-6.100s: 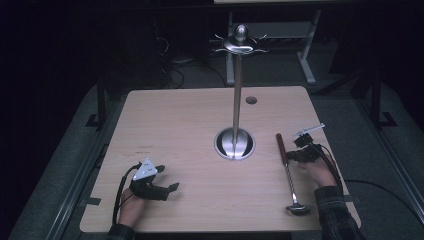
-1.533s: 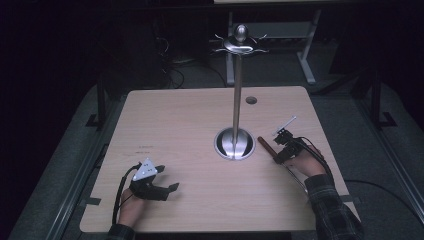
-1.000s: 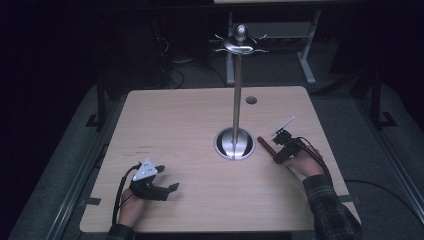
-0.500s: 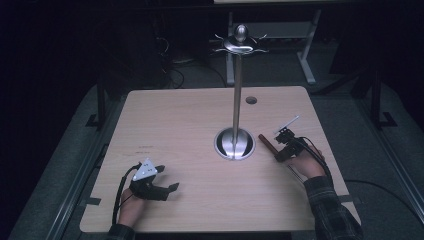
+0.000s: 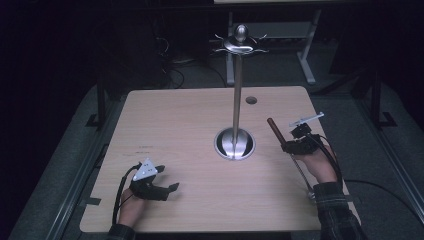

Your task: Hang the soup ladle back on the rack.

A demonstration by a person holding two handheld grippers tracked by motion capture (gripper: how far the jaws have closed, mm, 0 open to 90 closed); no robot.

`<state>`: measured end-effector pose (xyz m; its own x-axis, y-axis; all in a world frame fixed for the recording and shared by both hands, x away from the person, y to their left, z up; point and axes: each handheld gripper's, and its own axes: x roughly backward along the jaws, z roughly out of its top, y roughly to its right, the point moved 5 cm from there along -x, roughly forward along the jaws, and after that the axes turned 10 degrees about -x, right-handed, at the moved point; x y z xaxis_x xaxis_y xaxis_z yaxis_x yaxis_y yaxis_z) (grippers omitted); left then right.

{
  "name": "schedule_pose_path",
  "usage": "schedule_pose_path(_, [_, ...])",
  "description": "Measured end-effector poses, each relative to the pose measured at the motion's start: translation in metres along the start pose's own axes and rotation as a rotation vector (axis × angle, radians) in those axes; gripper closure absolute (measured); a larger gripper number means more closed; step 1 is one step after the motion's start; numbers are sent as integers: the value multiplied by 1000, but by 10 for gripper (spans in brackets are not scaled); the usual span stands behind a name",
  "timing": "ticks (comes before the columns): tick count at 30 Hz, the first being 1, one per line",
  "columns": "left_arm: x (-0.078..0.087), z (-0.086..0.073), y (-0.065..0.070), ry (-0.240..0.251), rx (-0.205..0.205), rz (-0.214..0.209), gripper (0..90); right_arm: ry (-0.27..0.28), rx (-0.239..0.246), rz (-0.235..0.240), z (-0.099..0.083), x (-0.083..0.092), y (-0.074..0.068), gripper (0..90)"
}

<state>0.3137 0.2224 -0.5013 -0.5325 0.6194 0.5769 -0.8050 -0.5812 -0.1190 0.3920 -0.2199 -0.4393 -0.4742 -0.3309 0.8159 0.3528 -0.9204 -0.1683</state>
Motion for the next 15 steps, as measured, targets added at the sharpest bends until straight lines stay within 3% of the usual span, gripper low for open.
schedule_pose_path(15, [-1,0,0,-5,0,-6,140,132,-21,45,-2,27,3,739])
